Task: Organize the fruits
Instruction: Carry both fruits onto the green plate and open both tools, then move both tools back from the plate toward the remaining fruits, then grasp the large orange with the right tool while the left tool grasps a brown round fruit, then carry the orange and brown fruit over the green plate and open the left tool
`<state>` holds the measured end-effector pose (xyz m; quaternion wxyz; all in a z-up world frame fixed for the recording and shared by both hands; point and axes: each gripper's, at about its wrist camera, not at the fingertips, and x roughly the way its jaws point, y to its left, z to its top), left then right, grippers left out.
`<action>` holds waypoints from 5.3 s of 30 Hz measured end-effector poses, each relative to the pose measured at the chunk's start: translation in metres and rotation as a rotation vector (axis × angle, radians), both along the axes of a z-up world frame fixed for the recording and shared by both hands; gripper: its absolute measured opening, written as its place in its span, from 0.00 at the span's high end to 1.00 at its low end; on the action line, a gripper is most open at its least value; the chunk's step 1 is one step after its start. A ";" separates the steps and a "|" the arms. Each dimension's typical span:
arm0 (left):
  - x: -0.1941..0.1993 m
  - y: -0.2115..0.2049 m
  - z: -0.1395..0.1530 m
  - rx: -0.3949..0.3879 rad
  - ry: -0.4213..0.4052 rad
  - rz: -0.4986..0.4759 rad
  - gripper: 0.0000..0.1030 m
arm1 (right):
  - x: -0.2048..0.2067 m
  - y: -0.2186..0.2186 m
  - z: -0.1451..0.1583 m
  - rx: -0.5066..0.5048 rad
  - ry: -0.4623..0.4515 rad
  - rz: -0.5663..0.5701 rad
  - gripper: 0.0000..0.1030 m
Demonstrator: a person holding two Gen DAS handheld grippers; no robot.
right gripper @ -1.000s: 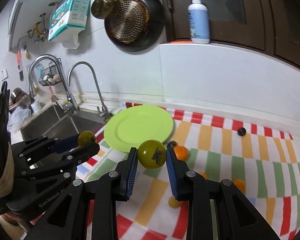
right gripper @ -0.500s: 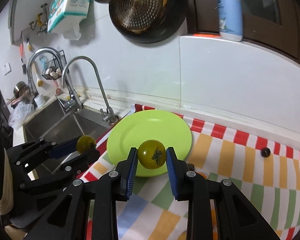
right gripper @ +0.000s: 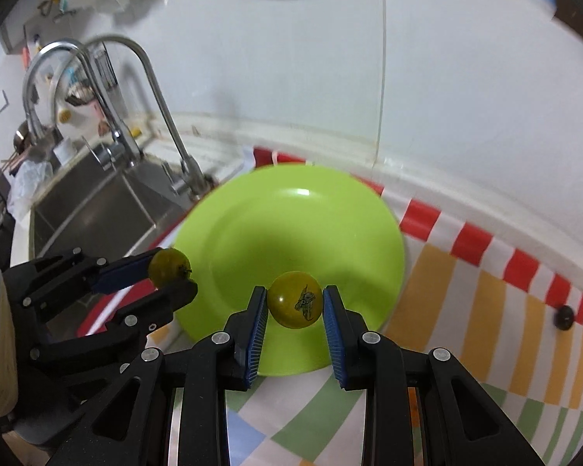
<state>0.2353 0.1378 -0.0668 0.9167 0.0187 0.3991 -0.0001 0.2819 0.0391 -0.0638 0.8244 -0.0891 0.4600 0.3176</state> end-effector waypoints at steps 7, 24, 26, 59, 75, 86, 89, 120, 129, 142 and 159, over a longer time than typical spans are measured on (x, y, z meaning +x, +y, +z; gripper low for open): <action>0.016 0.004 -0.017 -0.016 0.060 -0.014 0.73 | 0.013 0.007 -0.024 -0.041 0.066 0.004 0.71; -0.029 -0.010 0.034 0.014 -0.066 0.028 0.62 | -0.025 -0.033 0.026 0.013 -0.078 -0.069 0.69; -0.039 -0.018 0.045 0.021 -0.094 0.027 0.59 | -0.036 -0.044 0.039 0.036 -0.107 -0.084 0.69; -0.136 -0.126 0.086 0.002 -0.294 -0.237 0.39 | -0.181 -0.178 0.100 0.031 -0.407 -0.321 0.48; -0.140 -0.148 0.040 0.109 -0.236 -0.471 0.41 | -0.195 -0.173 0.056 -0.103 -0.317 -0.198 0.48; -0.121 -0.158 -0.002 0.113 -0.115 -0.589 0.55 | -0.176 -0.169 0.013 -0.189 -0.213 -0.102 0.48; -0.113 -0.160 -0.012 0.094 -0.071 -0.609 0.61 | -0.171 -0.170 0.003 -0.201 -0.192 -0.093 0.48; -0.080 -0.166 -0.038 -0.010 0.064 -0.626 0.73 | -0.131 -0.170 -0.033 -0.149 -0.072 -0.038 0.60; -0.086 -0.152 -0.024 -0.055 0.024 -0.490 0.73 | -0.137 -0.171 -0.028 -0.090 -0.067 -0.091 0.61; -0.105 -0.132 0.008 -0.083 -0.080 -0.343 0.73 | -0.148 -0.167 0.008 -0.014 -0.147 -0.138 0.61; -0.121 -0.103 0.047 -0.067 -0.219 -0.207 0.73 | -0.158 -0.145 0.054 0.100 -0.265 -0.134 0.61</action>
